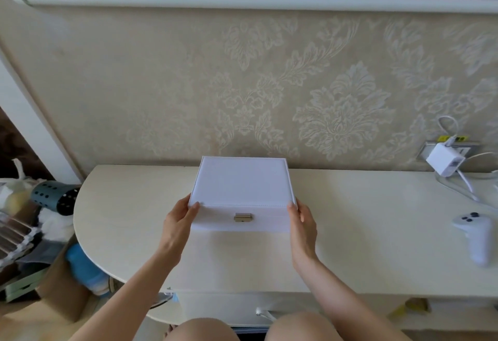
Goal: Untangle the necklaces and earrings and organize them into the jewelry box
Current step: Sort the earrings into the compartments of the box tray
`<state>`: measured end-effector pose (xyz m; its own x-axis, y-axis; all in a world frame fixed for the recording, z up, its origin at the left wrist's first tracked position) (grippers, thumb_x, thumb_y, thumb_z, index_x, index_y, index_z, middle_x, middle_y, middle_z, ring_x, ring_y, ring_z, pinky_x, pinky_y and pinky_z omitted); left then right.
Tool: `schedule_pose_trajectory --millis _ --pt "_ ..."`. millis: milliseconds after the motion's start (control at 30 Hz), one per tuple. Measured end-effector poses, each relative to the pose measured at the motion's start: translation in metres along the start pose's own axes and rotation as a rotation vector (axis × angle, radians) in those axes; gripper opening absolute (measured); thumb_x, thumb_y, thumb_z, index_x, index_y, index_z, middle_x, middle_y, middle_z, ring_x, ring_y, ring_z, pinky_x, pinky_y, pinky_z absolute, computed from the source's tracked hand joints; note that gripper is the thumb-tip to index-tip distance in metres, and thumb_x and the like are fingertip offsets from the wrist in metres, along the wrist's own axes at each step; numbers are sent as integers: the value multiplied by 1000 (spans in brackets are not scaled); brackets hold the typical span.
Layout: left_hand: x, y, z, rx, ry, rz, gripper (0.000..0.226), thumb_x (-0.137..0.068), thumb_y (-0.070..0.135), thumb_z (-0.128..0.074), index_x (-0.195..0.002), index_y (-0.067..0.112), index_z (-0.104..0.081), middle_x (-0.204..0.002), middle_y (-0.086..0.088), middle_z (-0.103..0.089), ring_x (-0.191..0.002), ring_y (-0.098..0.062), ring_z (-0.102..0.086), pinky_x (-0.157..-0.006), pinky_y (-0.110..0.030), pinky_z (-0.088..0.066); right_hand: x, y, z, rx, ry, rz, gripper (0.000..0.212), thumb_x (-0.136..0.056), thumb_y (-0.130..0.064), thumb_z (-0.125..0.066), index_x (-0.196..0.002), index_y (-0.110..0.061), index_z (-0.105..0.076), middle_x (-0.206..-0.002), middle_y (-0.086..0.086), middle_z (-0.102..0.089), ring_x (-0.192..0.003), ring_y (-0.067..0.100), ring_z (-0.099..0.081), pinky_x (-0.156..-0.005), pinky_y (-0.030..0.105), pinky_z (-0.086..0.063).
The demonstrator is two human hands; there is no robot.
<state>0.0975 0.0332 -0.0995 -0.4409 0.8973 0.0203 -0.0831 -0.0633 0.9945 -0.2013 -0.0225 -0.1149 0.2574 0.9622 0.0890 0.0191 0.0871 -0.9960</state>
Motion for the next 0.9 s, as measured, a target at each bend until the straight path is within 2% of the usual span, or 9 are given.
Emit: schedule_pose_trajectory --millis 100,200,267,367,467,600,700,900 --pt "-5 1 -14 -40 -98 24 29 -93 23 -55 -122 20 -57 -111 1 -64 -107 -20 -58 -95 -36 -46 -7 0 12 -16 63 -18 22 -91 -35 -55 -110 -23 -56 -99 -8 -61 -91 13 -56 -77 28 -40" --pt "-5 8 -44 -57 -234 45 26 -94 21 -54 -119 15 -58 -111 0 -65 -104 -14 -61 -89 -31 -50 -20 -3 37 -15 141 -19 24 -90 -35 -56 -110 -21 -54 -98 -7 -60 -90 15 -56 -76 28 -38" --pt "-5 12 -70 -85 -332 55 27 -94 20 -53 -120 12 -57 -114 -1 -65 -104 -13 -62 -90 -33 -51 -32 -4 59 -14 199 -27 26 -91 -34 -55 -112 -18 -54 -99 -5 -59 -91 17 -55 -77 27 -37" --pt "-2 19 -119 -140 -509 62 31 -93 23 -55 -123 13 -54 -119 3 -62 -107 -11 -60 -94 -33 -49 -51 -5 98 -6 297 -37 28 -93 -31 -51 -116 -16 -53 -101 -1 -57 -93 20 -53 -79 28 -38" --pt "7 28 -173 -228 -685 59 49 -83 35 -58 -128 19 -49 -124 6 -58 -113 -8 -55 -95 -28 -46 -71 -8 142 14 390 -46 31 -93 -29 -48 -120 -15 -52 -105 3 -56 -93 23 -52 -80 30 -40" --pt "19 35 -245 -314 -899 51 53 -87 35 -56 -136 22 -42 -133 11 -50 -122 -8 -48 -106 -32 -38 -99 -14 197 30 473 -62 31 -92 -27 -47 -121 -18 -54 -113 6 -59 -103 28 -55 -88 35 -45" --pt "28 41 -287 -309 -985 66 57 -88 35 -58 -140 23 -37 -138 13 -46 -126 -6 -43 -110 -29 -32 -121 -18 228 59 475 -75 30 -94 -28 -48 -122 -20 -54 -121 9 -58 -106 28 -55 -92 38 -46" --pt "30 47 -332 -287 -966 83 64 -90 32 -58 -144 21 -26 -143 7 -41 -129 -10 -39 -101 -23 -28 -154 -22 256 69 391 -61 32 -96 -25 -47 -128 -19 -50 -119 9 -58 -94 23 -55 -78 32 -44"
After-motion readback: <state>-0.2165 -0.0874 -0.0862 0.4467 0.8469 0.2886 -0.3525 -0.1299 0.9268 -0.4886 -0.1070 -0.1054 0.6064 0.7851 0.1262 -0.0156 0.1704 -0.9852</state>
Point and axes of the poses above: each hand's wrist, its own x-axis away from the middle knuckle, its own z-axis out of the back of the hand, y = z × x, the point moved 10 cm from there along -x, towards the middle knuckle
